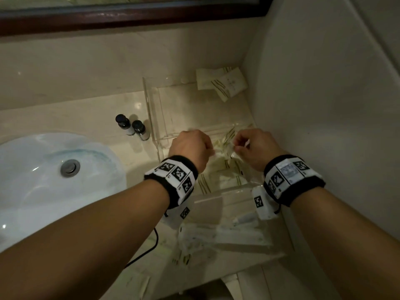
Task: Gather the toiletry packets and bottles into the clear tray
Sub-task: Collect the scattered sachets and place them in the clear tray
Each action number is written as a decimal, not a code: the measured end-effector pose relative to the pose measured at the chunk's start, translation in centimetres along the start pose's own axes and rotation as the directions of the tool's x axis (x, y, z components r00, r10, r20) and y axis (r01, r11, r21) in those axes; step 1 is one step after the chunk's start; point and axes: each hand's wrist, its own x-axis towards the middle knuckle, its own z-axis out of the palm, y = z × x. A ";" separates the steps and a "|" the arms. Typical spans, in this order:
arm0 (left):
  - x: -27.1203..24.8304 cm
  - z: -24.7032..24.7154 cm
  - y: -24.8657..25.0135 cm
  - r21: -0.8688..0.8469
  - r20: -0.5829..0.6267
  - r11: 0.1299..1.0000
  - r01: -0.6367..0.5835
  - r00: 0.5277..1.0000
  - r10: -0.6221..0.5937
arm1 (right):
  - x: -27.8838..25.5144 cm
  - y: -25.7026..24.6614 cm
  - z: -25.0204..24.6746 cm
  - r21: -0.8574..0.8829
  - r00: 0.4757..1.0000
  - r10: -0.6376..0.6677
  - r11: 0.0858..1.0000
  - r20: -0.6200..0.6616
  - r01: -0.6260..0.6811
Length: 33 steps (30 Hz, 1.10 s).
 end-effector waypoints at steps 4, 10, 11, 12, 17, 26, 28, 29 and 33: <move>-0.1 0.6 -0.3 0.044 -0.032 0.999 0.026 0.999 -0.024 | -1.8 0.7 0.5 -0.093 0.993 0.010 0.996 0.114 0.001; 0.3 1.0 0.9 0.075 -0.025 0.997 -0.014 1.000 0.016 | -3.4 0.8 3.5 -0.323 0.975 -0.015 0.943 0.222 0.088; 0.5 1.1 1.2 0.082 -0.021 0.996 -0.025 0.999 0.027 | -3.6 0.8 4.0 -0.342 0.975 -0.011 0.936 0.223 0.089; 0.7 1.2 1.5 0.085 -0.014 0.996 -0.034 0.999 0.035 | -3.7 0.9 4.3 -0.347 0.976 -0.010 0.934 0.219 0.088; 1.4 2.2 3.0 0.093 -0.006 0.994 -0.060 0.998 0.061 | -4.2 1.3 4.5 -0.301 0.986 0.014 0.953 0.167 0.037; 2.8 3.3 4.1 0.083 0.038 0.992 -0.099 0.995 0.096 | -4.7 1.0 3.7 -0.229 0.995 0.043 0.973 0.091 -0.021; 3.1 3.5 4.1 0.068 0.069 0.989 -0.132 0.989 0.127 | -4.5 1.0 3.4 -0.193 0.997 0.062 0.980 0.047 -0.052; 3.1 3.6 4.2 0.064 0.084 0.987 -0.148 0.986 0.142 | -4.4 1.1 3.2 -0.189 0.998 0.065 0.980 0.022 -0.060; 3.4 3.3 4.2 0.032 0.094 0.984 -0.175 0.981 0.172 | -3.5 1.1 2.1 -0.188 0.995 0.049 0.980 -0.082 -0.063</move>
